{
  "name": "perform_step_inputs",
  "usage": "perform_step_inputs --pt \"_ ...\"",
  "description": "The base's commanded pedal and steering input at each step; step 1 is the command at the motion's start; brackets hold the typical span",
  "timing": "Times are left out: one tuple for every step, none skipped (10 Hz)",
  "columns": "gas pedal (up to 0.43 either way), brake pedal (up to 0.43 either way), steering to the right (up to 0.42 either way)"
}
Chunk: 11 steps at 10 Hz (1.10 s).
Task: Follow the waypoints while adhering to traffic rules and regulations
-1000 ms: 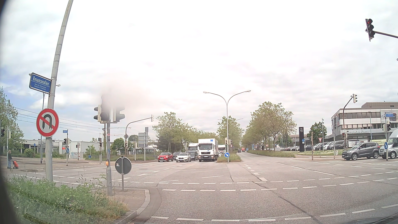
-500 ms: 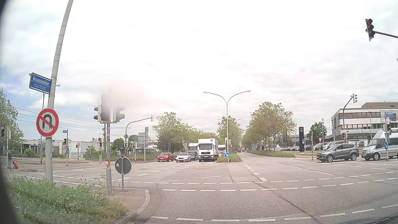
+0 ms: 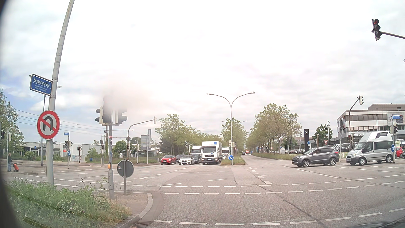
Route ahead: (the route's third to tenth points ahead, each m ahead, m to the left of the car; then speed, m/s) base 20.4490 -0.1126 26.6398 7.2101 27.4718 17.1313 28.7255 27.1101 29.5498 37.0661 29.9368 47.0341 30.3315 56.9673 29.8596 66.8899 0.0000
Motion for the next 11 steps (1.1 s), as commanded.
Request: perform_step_inputs --pt "0.0 0.28 -0.006" --pt "0.0 0.28 -0.006" --pt "0.0 0.28 -0.006" --pt "0.0 0.28 -0.006" --pt "0.0 0.28 -0.006" --pt "0.0 0.28 -0.006" --pt "0.0 0.28 -0.006" --pt "0.0 0.28 -0.006" --pt "0.0 0.28 -0.006" --pt "0.0 0.28 -0.006" --pt "0.0 0.28 -0.006"
